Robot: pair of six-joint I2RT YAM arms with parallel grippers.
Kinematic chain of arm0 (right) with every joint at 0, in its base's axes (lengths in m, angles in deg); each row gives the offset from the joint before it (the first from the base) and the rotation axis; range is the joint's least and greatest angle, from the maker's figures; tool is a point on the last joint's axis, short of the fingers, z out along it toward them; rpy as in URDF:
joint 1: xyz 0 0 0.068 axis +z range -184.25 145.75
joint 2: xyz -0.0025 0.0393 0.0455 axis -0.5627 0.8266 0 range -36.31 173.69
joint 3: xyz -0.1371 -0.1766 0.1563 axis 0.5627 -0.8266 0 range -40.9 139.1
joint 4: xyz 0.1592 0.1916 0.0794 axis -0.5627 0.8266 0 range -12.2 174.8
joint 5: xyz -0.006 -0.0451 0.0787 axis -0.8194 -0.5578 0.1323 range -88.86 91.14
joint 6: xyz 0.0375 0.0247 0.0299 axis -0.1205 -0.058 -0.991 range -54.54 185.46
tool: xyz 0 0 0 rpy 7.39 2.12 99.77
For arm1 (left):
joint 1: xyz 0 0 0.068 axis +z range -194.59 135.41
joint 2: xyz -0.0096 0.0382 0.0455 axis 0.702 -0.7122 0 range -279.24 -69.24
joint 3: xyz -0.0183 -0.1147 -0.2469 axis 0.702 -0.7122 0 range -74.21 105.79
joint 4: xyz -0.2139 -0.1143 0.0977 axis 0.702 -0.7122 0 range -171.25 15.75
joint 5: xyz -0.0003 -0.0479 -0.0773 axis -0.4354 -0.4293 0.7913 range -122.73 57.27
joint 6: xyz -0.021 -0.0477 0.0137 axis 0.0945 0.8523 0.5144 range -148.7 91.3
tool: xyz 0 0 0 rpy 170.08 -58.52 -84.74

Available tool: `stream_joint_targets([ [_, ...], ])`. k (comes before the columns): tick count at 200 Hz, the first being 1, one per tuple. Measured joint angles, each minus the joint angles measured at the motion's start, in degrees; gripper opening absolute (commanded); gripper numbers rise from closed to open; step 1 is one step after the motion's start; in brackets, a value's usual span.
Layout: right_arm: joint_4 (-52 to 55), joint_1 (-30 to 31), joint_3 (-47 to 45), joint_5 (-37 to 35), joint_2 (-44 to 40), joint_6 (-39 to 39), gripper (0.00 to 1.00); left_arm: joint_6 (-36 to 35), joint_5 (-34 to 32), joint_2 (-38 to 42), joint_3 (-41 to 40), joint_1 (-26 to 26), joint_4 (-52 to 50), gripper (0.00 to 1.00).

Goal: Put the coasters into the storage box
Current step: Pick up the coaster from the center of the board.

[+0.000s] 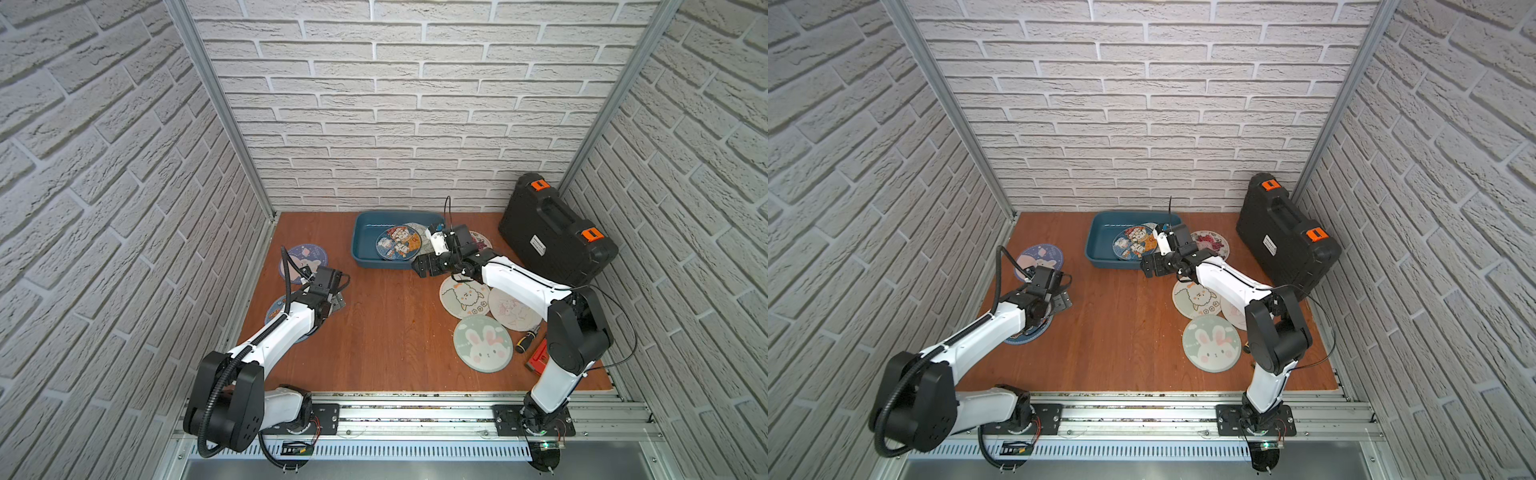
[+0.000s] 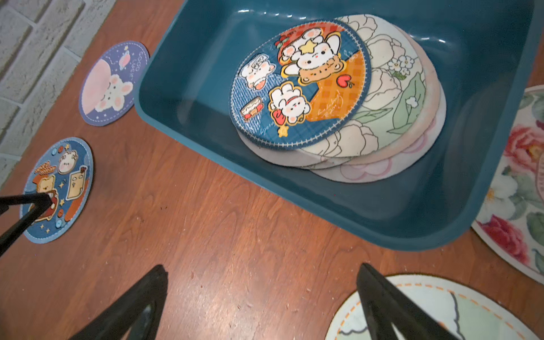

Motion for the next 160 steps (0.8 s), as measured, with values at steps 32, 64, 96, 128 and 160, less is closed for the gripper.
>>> stream_joint_targets([
  [32, -0.2, 0.5, -1.9, -2.1, -1.7, 0.0, 0.96, 0.7, 0.0, -3.1, 0.0, 2.1, -0.8, 0.93],
  [64, -0.5, 0.6, -3.0, -2.7, -1.9, -0.1, 0.93, 1.2, 1.1, -7.0, 0.0, 4.9, -0.7, 0.92],
  [96, -0.8, 0.7, -3.0, -2.3, -1.9, -0.1, 0.92, 1.7, 3.1, -9.9, 0.0, 6.8, -0.4, 0.91],
  [128, -1.0, 0.7, -3.0, -1.5, -1.9, -0.3, 0.91, 1.8, 4.2, -12.1, 0.0, 7.9, 0.1, 0.91],
  [160, -1.2, 0.7, -3.0, -0.7, -1.9, -0.5, 0.90, 1.8, 5.3, -12.5, 0.1, 8.9, 1.2, 0.88],
])
